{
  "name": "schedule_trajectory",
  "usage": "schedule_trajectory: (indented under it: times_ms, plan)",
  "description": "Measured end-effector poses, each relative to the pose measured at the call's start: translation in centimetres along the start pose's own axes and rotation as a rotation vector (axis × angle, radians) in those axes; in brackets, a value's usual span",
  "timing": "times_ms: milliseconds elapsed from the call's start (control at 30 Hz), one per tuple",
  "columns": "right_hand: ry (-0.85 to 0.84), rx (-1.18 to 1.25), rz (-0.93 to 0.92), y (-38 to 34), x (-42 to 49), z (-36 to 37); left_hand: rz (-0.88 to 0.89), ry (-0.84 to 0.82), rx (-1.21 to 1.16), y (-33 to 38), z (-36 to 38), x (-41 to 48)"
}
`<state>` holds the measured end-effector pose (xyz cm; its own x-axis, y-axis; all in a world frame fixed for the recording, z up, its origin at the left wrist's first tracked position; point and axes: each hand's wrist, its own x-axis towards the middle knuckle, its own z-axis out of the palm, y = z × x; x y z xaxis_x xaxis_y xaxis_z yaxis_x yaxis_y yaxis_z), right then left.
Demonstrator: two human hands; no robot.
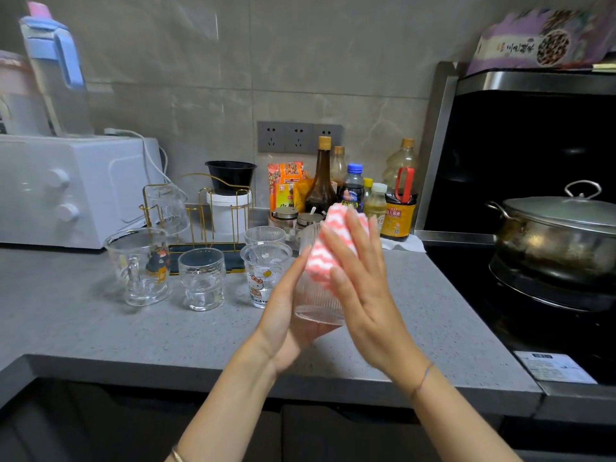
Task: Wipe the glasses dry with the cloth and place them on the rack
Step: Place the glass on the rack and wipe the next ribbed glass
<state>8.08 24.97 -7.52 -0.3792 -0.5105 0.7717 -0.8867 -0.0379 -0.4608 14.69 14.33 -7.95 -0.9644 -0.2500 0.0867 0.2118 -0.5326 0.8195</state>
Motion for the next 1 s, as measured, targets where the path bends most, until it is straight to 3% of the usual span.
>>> schedule_trajectory:
  times_ms: [233, 567, 833, 1000]
  plan:
    - [0.0, 0.052, 0.001, -0.4, -1.0, 1.0, 0.076, -0.013, -0.023, 0.1, 0.5, 0.0]
    - [-0.135, 0.006, -0.058, -1.0, -4.2, 1.5, 0.004, -0.006, -0.15, -0.1, 0.0, 0.3]
    - [0.022, 0.144, 0.081, 0.2, 0.3, -0.3, -0.05, -0.008, -0.081, -0.7, 0.1, -0.2]
    - [0.014, 0.09, 0.002, -0.4, -1.0, 0.9, 0.011, -0.027, -0.105, -0.5, 0.2, 0.1]
